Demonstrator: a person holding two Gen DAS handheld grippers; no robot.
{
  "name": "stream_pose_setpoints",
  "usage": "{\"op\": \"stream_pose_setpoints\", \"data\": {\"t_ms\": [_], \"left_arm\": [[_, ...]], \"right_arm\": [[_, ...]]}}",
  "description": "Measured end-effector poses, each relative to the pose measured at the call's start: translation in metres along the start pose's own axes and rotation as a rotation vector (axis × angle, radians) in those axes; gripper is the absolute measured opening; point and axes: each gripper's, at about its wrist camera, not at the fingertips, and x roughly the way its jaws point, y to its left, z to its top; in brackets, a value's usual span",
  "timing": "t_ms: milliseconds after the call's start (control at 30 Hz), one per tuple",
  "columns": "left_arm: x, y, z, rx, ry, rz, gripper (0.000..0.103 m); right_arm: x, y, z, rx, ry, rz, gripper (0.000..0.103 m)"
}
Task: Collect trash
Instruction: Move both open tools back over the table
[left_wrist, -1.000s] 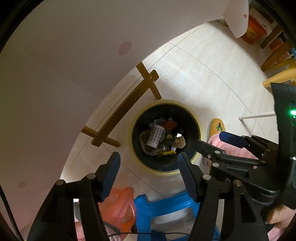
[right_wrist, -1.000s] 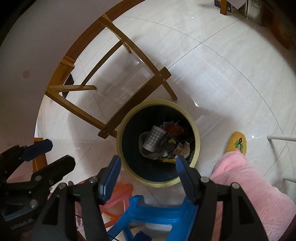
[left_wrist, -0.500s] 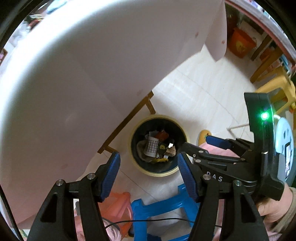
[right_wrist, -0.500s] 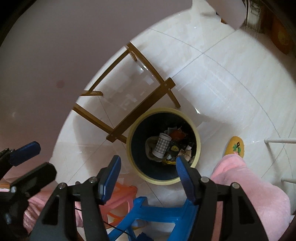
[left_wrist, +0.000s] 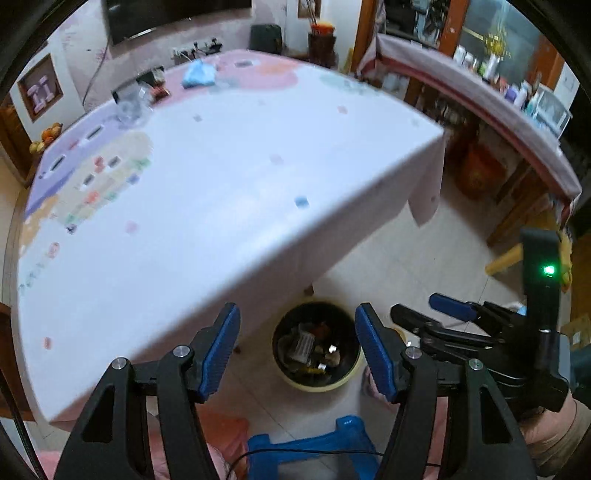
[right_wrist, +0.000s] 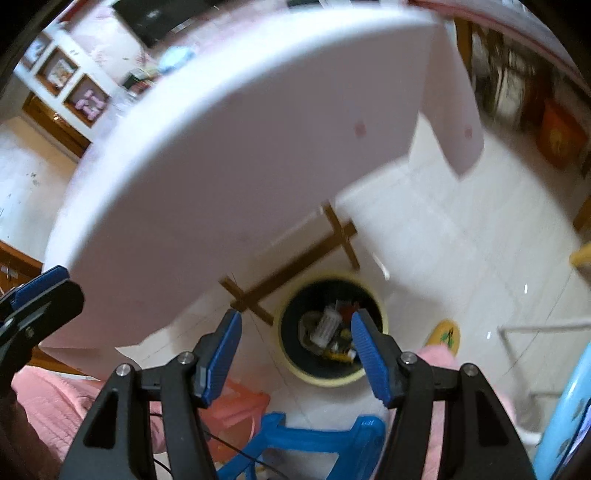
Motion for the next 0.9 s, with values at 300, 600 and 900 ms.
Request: {"op": "stream_pose_setpoints", "data": {"t_ms": [300, 600, 900], "left_arm": [[-0.061, 0.043, 0.033, -0.065, -0.115, 0.013, 0.068], [-0.101, 0.107, 0.068, -0.137, -0.191, 0.086, 0.07], [-0.095, 0.188, 0.147, -0.216, -0.211, 0.165, 0.073]], "right_arm": [[-0.069, 0.055, 0.037, -0.178, -0.116, -0.036, 0.062], [-0.101, 0.118, 0.1, -0.327, -0.192, -0.019, 0.062], [-0.099, 0.183, 0.191, -0.442, -0.267, 0.007, 0.062]]}}
